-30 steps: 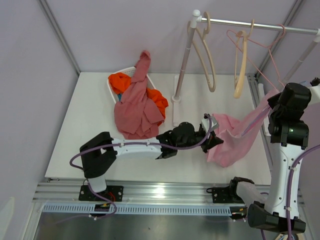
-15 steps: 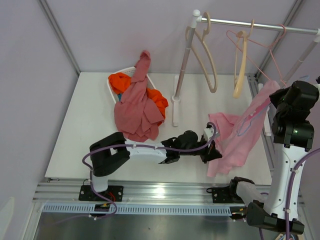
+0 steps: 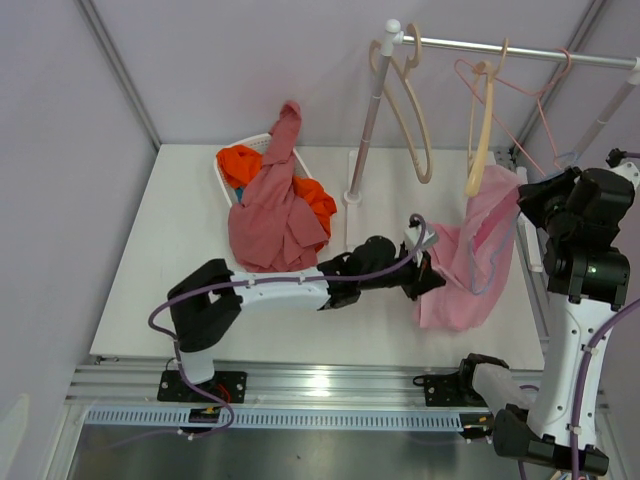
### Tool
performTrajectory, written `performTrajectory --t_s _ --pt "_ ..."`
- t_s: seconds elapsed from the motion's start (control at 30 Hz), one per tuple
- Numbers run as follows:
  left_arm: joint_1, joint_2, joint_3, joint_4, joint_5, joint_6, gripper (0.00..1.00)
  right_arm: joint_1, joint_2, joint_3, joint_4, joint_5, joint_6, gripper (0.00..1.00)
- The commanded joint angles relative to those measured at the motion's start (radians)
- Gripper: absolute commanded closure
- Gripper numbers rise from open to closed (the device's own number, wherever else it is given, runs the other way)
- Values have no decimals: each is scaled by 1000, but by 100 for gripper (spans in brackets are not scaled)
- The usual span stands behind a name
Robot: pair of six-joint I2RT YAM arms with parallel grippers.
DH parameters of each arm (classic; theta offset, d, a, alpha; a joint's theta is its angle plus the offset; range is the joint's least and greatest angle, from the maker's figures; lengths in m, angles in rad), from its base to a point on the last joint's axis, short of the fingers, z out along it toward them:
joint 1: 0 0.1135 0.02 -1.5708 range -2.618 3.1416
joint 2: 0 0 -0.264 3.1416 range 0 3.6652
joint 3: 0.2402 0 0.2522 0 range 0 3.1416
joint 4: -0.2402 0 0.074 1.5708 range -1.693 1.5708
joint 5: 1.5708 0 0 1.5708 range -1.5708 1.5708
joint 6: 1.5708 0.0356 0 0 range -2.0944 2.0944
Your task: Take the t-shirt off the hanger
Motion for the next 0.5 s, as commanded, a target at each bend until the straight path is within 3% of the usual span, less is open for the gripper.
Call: performTrajectory --t_s 0.0,0.17,0.33,0.47 --pt "21 -120 116 -77 -58 54 99 11 -70 5 -43 -137 9 100" --pt "24 -122 196 -188 -148 105 99 17 -82 0 -126 -216 -15 100" --pt "38 -135 161 -202 -193 102 99 35 -86 -23 -163 -293 -35 100" --pt "41 -174 104 -179 -193 94 99 42 -122 -41 -143 -205 -63 100"
